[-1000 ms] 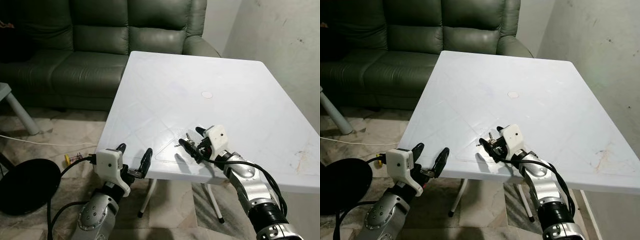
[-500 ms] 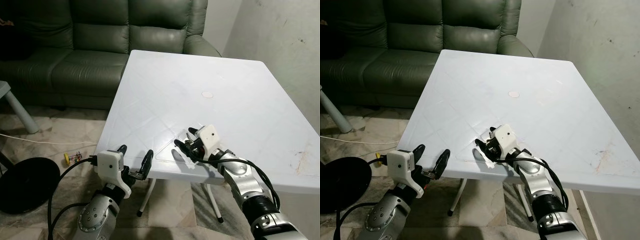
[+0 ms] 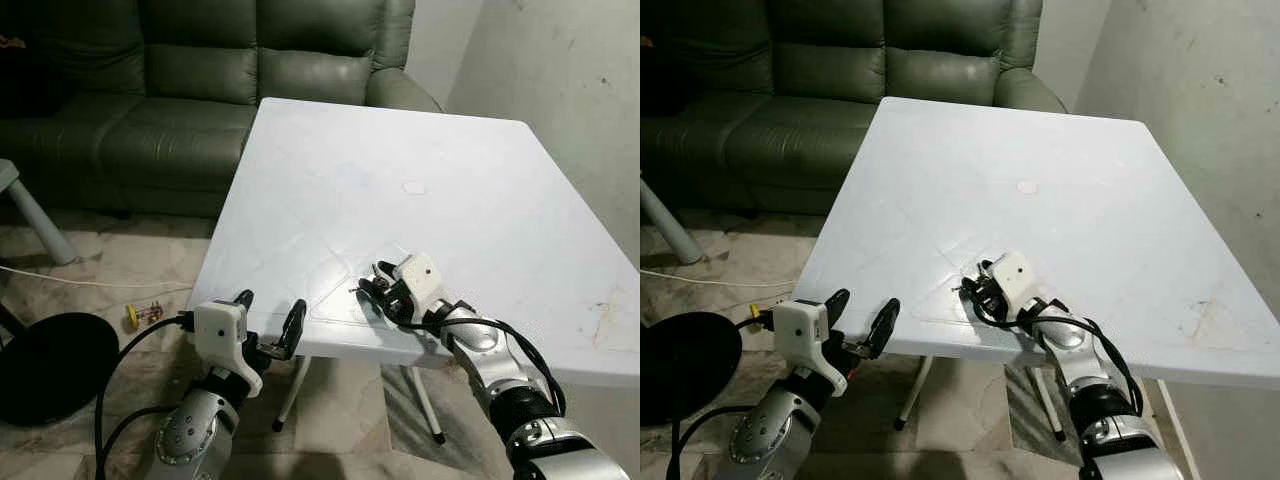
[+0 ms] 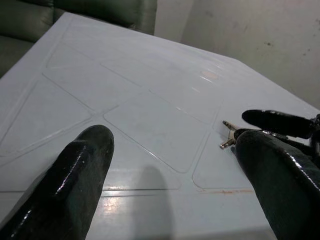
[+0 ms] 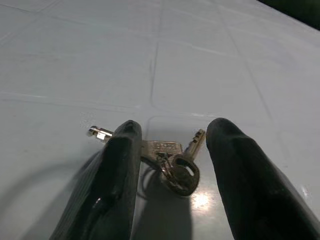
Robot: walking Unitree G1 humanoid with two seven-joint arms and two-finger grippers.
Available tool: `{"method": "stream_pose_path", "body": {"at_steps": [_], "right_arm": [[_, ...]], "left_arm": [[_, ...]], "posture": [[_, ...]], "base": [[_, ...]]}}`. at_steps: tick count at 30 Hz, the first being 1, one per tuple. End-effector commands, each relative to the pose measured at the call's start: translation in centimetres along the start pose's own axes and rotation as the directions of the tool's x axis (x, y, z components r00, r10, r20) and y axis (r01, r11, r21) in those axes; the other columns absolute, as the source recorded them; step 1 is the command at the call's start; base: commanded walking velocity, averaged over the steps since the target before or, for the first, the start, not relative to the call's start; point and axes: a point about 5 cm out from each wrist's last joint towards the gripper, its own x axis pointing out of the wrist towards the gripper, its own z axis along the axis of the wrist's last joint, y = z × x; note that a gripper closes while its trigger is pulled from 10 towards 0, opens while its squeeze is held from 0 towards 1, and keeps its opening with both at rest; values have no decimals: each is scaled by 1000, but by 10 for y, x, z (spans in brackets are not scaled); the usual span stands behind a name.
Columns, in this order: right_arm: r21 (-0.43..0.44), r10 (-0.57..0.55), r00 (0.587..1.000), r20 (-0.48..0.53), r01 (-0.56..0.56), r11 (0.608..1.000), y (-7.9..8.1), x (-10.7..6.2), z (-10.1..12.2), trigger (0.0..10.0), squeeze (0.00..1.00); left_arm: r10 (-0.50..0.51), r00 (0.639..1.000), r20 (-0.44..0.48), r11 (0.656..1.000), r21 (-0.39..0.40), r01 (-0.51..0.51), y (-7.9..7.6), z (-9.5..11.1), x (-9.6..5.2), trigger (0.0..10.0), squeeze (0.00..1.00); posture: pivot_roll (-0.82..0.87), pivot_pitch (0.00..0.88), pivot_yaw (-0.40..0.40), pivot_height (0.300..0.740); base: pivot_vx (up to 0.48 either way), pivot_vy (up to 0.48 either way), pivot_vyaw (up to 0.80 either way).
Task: Hang keys on a hook
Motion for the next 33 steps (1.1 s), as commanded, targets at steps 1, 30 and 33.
{"method": "stream_pose_path", "body": {"at_steps": [1,30,33], "right_arm": [[-20,-4,1000,1,4,1000,-9,-3,2,7294,0],[-50,40,999,-12,-40,998,-14,-9,-2,10000,0],[-53,39,999,-13,-40,998,-15,-9,-2,10000,0]], "left_arm": [[-5,1000,8,1000,6,5,-3,3,0,10000,0],[-11,1000,7,1000,8,10,-3,4,1,10000,0],[-11,1000,7,1000,8,11,-4,4,1,10000,0]], "posture": [[90,53,-89,732],[87,57,-87,732],[87,56,-87,732]], "base": [[0,0,0],[0,0,0],[0,0,0]]}}
